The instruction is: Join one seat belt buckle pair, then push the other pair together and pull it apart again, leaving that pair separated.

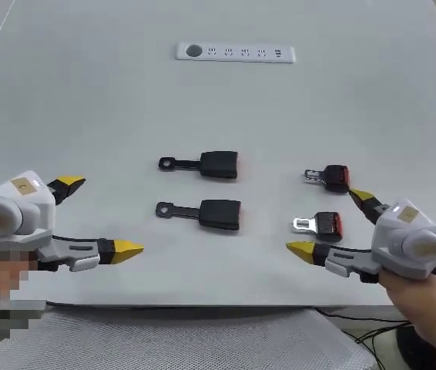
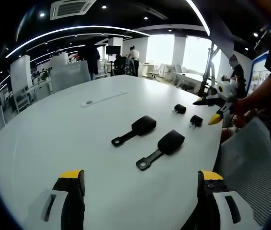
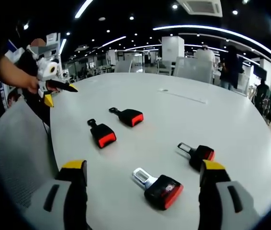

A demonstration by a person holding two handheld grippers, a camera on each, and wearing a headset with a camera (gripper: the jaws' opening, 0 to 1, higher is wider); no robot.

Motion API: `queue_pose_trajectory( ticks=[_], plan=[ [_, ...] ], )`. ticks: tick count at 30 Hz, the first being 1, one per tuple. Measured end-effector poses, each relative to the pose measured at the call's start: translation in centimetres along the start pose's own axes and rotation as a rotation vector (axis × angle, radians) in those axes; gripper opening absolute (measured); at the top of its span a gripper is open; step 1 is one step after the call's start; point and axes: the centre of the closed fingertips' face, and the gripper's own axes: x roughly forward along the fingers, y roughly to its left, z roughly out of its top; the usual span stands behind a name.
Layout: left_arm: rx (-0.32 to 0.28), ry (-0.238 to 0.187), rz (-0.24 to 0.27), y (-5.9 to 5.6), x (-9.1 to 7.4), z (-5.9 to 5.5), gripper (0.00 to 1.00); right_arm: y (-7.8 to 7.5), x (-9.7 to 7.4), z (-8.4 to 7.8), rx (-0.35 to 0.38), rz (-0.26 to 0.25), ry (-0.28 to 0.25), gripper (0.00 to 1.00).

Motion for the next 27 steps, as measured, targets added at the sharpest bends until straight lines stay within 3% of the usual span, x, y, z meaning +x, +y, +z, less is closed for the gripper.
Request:
queue_pose_trajectory(
  ticks=[27],
  plan=[
    [0.004,-0.009,-0.009,-0.55,0.31,0.59,0.99,-0.33,-0.36,-0.15,-0.006,0.011,0.004,0.97]
  ],
)
